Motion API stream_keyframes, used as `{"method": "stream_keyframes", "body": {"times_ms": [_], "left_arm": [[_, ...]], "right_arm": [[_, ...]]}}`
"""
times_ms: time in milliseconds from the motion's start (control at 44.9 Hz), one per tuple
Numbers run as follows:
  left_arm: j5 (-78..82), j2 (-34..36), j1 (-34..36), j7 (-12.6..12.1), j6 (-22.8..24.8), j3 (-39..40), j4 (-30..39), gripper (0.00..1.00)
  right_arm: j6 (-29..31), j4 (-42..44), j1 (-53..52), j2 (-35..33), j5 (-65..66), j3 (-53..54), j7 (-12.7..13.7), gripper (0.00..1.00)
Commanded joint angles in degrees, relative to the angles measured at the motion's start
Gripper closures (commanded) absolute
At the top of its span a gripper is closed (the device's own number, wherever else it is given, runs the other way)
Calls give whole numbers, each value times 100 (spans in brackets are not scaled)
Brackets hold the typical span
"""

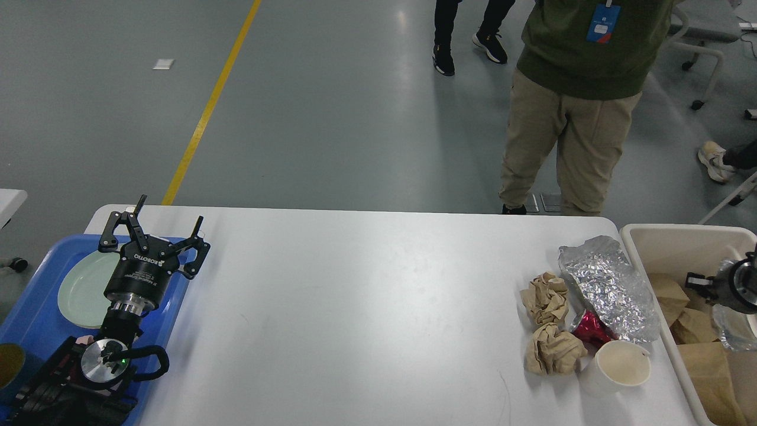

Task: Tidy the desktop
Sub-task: 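Lower the foil sheet into the bin and open the right gripper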

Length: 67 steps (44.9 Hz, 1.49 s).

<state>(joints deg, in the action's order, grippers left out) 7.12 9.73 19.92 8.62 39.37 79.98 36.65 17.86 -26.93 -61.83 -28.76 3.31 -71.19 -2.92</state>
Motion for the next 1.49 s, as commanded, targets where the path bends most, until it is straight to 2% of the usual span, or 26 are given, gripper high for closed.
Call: {"method": "stream_keyframes", "body": {"times_ms": [0, 245, 535, 1047, 1070, 1203, 1226, 1248, 1471], "left_arm": [[0, 3, -6, 0, 0, 0, -8, 4], [0, 3, 3, 0, -9, 0, 0, 4], [0, 3, 3, 0, -9, 0, 0, 4], [0, 3, 3, 0, -9, 0, -8, 4], [0, 3, -6, 0, -9, 0, 0, 4], [0, 3, 3, 0, -9, 0, -8, 4], [0, 3, -6, 0, -9, 0, -8, 4], [0, 3, 3, 0, -9, 0, -8, 4], [0, 3, 3, 0, -9, 0, 0, 4]], "right_arm": [[-335, 671, 803, 81, 3, 456, 99, 100], [-757, 1532, 1884, 415, -181, 905, 187, 100], [-1434, 1594, 2351, 635, -542, 1625, 178, 100], [-1478, 1586, 2448, 767, -542, 1740, 178, 100], [-1504, 1594, 2448, 776, -542, 1740, 178, 92], [-2004, 1586, 2448, 784, -542, 1758, 134, 14], [-2118, 1586, 2448, 785, -542, 1758, 134, 3], [-2172, 1586, 2456, 785, -542, 1758, 134, 0], [-2225, 1577, 2474, 776, -542, 1749, 134, 0]]}}
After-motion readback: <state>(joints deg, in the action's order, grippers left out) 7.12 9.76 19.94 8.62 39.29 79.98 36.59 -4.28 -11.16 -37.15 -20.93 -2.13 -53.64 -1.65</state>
